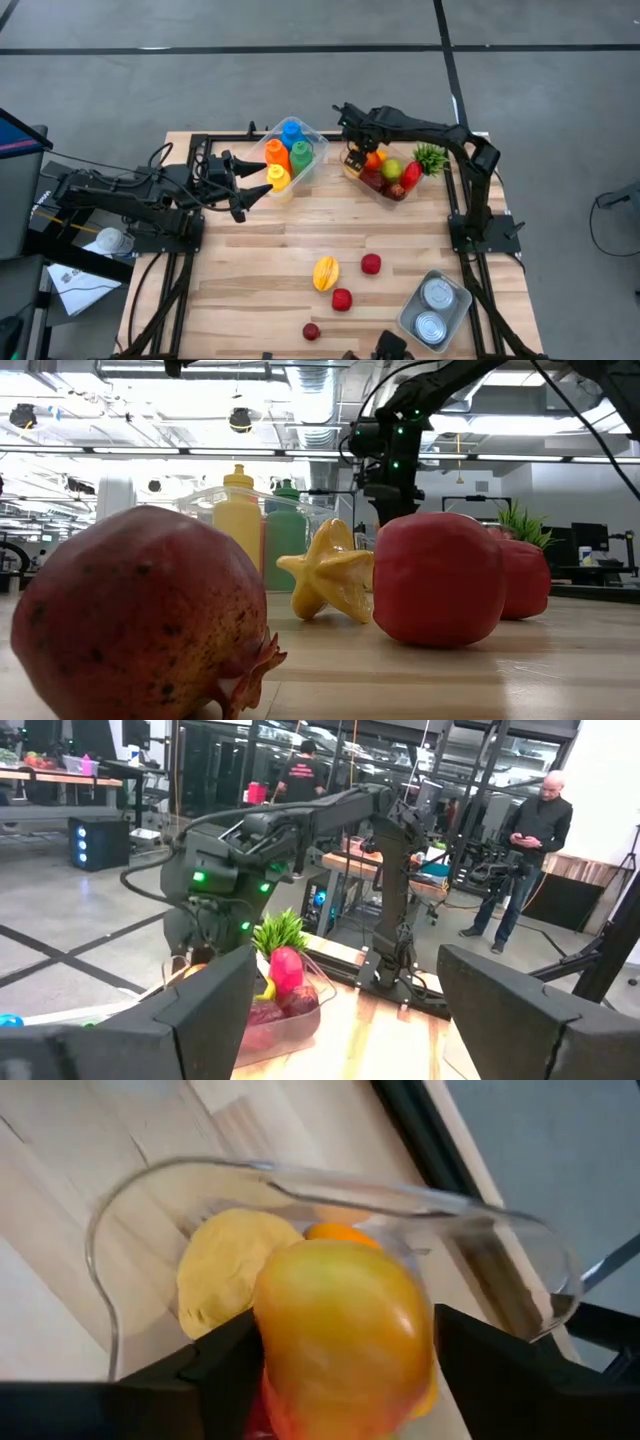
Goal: Pick & Place Food Item
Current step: Put the orange mango into the right transparent bin, then put the yellow star fruit into the right transparent bin
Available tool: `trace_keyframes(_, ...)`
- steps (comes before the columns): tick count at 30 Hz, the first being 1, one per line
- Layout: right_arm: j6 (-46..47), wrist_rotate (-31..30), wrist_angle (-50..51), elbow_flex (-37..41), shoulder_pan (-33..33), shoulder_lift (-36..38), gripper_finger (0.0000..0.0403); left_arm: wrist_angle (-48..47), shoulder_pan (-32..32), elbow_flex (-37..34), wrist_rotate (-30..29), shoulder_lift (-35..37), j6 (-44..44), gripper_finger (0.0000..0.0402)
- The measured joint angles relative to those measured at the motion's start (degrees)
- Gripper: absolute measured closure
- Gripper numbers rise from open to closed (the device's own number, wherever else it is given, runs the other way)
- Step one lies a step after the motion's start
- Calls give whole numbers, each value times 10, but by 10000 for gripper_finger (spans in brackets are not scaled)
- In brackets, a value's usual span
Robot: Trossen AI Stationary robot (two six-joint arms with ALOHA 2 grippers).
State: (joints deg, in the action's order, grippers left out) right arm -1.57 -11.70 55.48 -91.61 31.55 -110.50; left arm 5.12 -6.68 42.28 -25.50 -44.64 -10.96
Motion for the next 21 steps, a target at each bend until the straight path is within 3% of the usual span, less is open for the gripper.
trace_keyframes(6,-10,1,37,-50,0,0,95,-1,0,0,-7,2,0,101)
trace_keyframes(13,-20,3,203,-185,-4,2,69,-37,0,0,4,29,1,101)
trace_keyframes(17,8,9,264,-229,-21,60,65,-66,0,0,39,55,-8,101)
trace_keyframes(21,73,14,278,-204,-55,150,66,-128,-1,0,72,53,-42,101)
